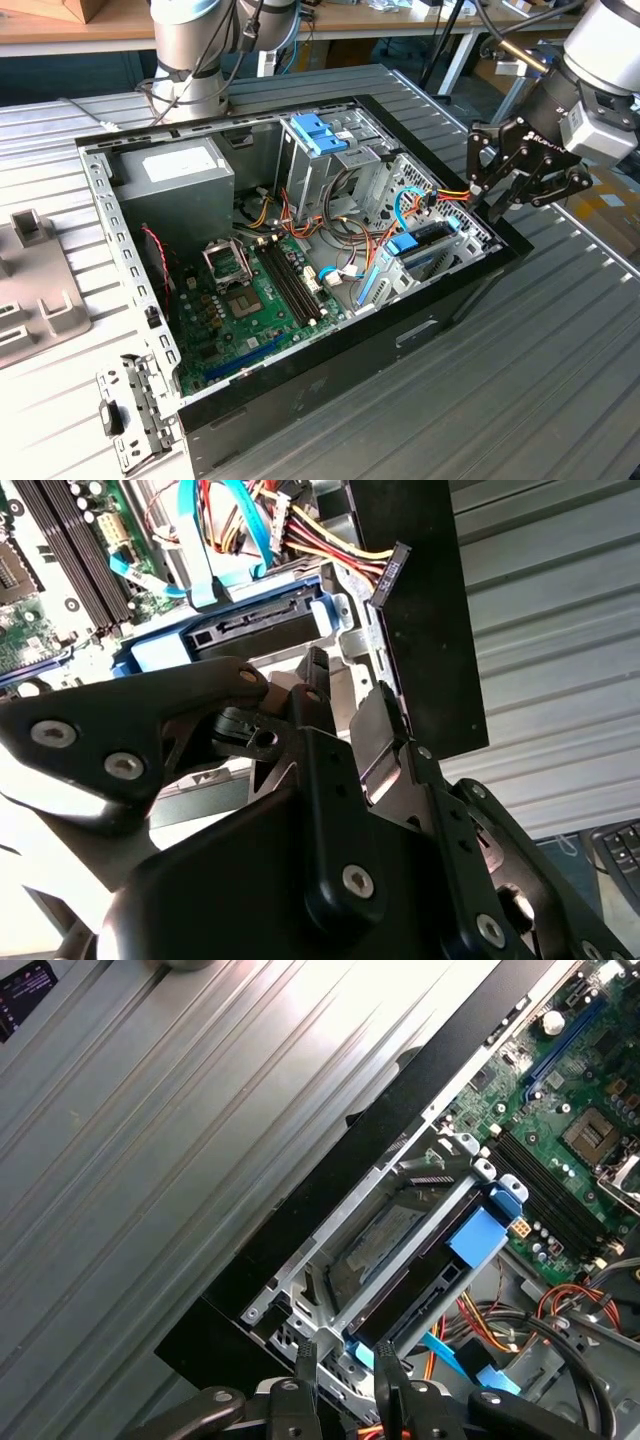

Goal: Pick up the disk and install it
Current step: 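Insert the first disk wire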

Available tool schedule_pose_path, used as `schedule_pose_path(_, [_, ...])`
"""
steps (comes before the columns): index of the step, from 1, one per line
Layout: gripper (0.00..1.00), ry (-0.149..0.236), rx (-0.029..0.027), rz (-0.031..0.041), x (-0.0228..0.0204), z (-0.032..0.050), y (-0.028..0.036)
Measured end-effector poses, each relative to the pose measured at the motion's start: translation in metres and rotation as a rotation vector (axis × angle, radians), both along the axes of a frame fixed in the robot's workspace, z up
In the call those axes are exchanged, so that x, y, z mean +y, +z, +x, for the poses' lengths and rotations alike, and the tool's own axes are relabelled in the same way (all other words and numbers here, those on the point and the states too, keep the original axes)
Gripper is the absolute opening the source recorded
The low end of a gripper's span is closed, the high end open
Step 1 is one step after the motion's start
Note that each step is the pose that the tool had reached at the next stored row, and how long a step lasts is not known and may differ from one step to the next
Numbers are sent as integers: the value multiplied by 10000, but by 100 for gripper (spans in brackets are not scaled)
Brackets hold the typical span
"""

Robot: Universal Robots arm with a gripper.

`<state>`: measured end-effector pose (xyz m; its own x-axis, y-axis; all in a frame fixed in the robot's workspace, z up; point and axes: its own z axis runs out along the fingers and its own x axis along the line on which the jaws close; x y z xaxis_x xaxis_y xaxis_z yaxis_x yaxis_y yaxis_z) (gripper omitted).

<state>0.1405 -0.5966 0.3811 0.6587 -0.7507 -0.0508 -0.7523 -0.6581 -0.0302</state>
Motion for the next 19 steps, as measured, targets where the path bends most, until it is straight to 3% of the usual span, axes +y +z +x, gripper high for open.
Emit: schedule_pose_path(19, [36, 0, 1, 0, 94, 151, -30])
